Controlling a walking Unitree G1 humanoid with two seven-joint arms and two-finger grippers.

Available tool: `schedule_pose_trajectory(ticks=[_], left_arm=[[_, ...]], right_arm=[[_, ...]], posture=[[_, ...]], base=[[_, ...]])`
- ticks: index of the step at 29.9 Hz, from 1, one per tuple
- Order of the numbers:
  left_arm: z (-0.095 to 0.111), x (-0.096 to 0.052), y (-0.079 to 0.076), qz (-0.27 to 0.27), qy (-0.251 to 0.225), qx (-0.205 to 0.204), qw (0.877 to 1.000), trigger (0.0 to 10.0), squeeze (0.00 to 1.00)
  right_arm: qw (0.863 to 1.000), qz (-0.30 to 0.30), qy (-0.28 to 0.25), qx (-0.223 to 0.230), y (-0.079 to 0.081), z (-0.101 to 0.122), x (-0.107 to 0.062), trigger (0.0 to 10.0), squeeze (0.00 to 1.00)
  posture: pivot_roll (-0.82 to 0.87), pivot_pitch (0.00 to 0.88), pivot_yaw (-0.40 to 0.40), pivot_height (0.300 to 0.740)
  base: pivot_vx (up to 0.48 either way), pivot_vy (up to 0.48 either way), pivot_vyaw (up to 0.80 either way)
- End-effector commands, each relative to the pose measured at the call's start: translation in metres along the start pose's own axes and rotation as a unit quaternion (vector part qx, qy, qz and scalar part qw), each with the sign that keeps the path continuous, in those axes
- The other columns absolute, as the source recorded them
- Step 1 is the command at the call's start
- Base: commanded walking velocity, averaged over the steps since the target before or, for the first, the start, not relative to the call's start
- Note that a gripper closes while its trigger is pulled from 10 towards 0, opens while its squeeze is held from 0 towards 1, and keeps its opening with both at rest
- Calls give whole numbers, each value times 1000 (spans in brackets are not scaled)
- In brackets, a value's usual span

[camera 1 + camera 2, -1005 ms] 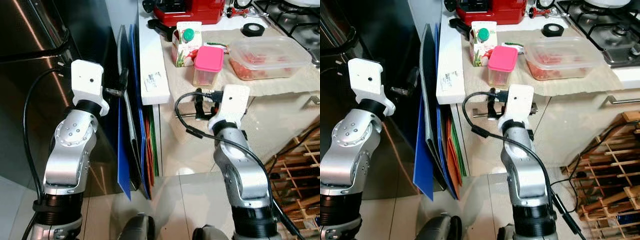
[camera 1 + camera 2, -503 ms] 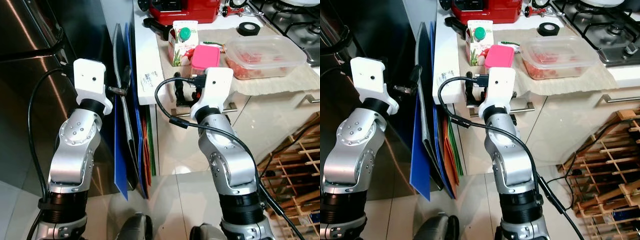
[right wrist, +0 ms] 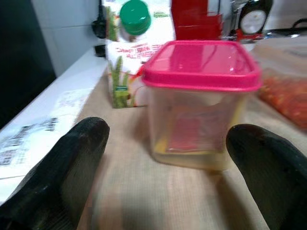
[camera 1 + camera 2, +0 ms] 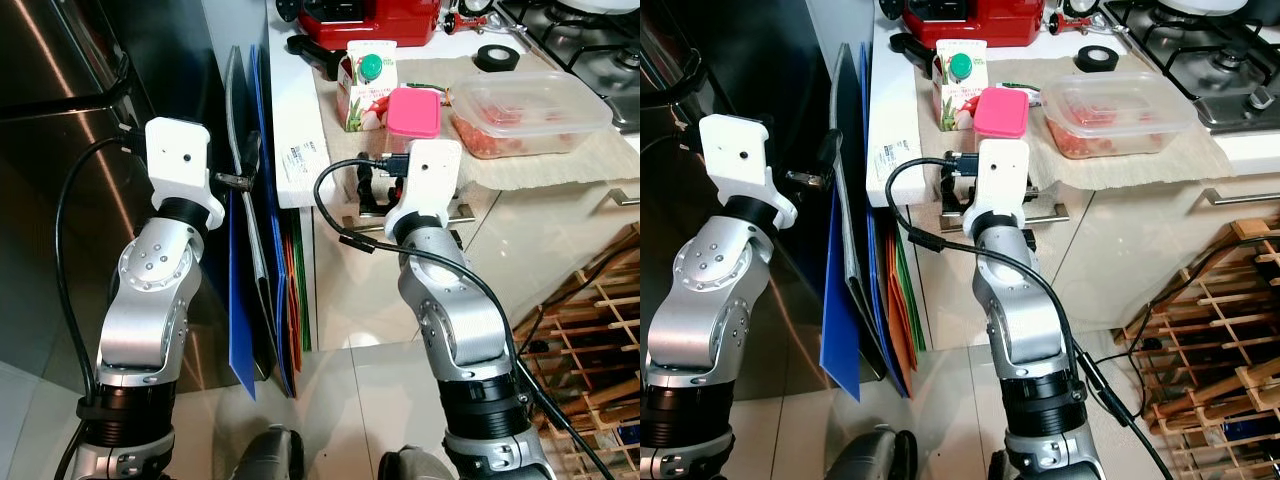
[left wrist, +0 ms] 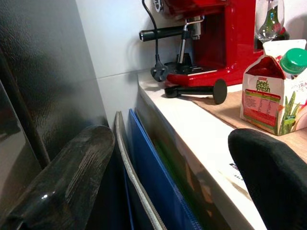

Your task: Restocking fridge

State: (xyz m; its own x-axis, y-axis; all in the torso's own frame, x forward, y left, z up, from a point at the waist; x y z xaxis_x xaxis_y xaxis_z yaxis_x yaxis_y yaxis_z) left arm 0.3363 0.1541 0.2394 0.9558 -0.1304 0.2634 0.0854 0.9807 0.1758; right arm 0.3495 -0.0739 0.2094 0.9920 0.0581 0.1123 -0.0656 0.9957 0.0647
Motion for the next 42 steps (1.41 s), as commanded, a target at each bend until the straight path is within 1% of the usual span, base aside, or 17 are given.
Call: schedule_pose_trajectory(ticks=[1, 5, 9, 17, 22, 29, 31, 41, 42], left_arm=[[-3, 0, 4, 8, 5, 0, 1000, 10000, 0], [-4, 0, 5, 8, 7, 0, 1000, 10000, 0], [-5, 0, 5, 8, 8, 1, 1000, 10000, 0], [-5, 0, 3, 7, 8, 1, 1000, 10000, 0], [-5, 0, 3, 7, 7, 2, 1000, 10000, 0], [-5, -1, 4, 9, 7, 2, 1000, 10000, 0], [-5, -1, 4, 9, 7, 3, 1000, 10000, 0], [-5, -1, 4, 9, 7, 3, 1000, 10000, 0], [-5, -2, 4, 9, 9, 3, 1000, 10000, 0]], right_arm=[[1000, -7, -6, -7, -2, 2, 2, 10000, 0], [1000, -15, -11, -17, -7, 3, 4, 10000, 0], [1000, -10, -15, -18, -4, 5, 3, 10000, 0], [1000, -12, -8, -20, -2, -4, 7, 10000, 0], [1000, -14, -4, -28, -4, -9, 11, 10000, 0], [999, -24, -11, -35, -10, -9, 18, 10000, 0], [998, -31, -17, -42, -14, -7, 22, 10000, 0], [998, -33, -18, -45, -16, -6, 23, 10000, 0], [997, -48, -20, -53, -27, -7, 30, 10000, 0]], posture=[[120, 158, 30, 710], [121, 159, 32, 710], [120, 158, 32, 710], [120, 154, 29, 710], [121, 154, 25, 710], [125, 158, 23, 710], [125, 159, 23, 710], [126, 160, 22, 710], [132, 164, 24, 710]], base=[[0, 0, 0], [0, 0, 0], [0, 0, 0], [0, 0, 0], [0, 0, 0], [0, 0, 0], [0, 0, 0], [0, 0, 0], [0, 0, 0]])
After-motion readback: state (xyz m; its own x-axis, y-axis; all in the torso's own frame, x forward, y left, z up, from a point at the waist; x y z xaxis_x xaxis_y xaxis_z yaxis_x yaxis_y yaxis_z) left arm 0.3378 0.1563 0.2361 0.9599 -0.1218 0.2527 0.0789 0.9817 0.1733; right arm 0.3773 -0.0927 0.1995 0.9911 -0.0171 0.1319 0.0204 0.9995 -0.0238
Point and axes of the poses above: a point about 5 cm out from each wrist's last joint towards the gripper, its own x axis pointing out of the wrist towards the gripper, its own z axis along the axis of the wrist's last joint, y = z × x, the point moved 3 cm from there along x, pointing out of the wrist towards the gripper, and after that the axes turned 2 degrees about x, right-handed, at the moved point
